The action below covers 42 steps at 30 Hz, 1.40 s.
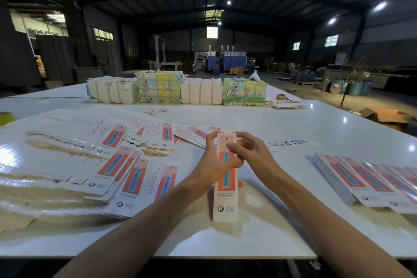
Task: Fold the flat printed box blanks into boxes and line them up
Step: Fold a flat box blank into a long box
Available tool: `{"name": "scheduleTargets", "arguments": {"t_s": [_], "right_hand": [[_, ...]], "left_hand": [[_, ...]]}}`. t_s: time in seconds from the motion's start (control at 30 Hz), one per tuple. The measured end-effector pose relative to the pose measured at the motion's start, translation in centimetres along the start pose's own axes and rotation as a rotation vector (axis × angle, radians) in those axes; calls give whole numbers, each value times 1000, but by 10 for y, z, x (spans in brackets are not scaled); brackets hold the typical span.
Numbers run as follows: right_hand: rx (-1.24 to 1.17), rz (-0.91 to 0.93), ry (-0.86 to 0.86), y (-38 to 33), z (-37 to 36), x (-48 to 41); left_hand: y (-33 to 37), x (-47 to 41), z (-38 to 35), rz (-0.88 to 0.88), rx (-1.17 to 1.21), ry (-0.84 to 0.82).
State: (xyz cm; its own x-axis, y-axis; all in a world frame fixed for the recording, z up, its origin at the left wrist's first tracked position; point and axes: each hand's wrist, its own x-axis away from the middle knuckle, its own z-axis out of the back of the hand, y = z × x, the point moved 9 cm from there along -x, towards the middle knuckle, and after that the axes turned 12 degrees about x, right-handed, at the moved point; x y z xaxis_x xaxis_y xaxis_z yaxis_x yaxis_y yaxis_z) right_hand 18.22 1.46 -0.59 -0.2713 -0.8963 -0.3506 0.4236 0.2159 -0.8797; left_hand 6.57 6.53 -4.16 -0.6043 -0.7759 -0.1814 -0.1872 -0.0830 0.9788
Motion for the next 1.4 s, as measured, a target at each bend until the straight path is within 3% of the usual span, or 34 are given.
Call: {"name": "scheduleTargets", "arguments": {"t_s": [0.13, 0.3, 0.4, 0.63, 0.8, 1.03, 1.4], "right_hand": [[4, -40, -29, 4, -1, 0], [-269, -167, 37, 18, 9, -5], [-216, -165, -4, 21, 10, -7], [-22, 47, 59, -2, 23, -1], [63, 35, 58, -2, 23, -2], [-224, -84, 45, 8, 21, -7], [-295, -215, 66, 22, 24, -10]], "left_hand": [[0, 0, 0, 20, -41, -10], [3, 4, -6, 28, 6, -81], [4, 5, -9, 22, -65, -113], [2, 7, -9, 69, -92, -120], [0, 8, -7, 97, -68, -101], [3, 12, -12, 79, -204, -130], [5, 17, -14, 83, -271, -113]]}}
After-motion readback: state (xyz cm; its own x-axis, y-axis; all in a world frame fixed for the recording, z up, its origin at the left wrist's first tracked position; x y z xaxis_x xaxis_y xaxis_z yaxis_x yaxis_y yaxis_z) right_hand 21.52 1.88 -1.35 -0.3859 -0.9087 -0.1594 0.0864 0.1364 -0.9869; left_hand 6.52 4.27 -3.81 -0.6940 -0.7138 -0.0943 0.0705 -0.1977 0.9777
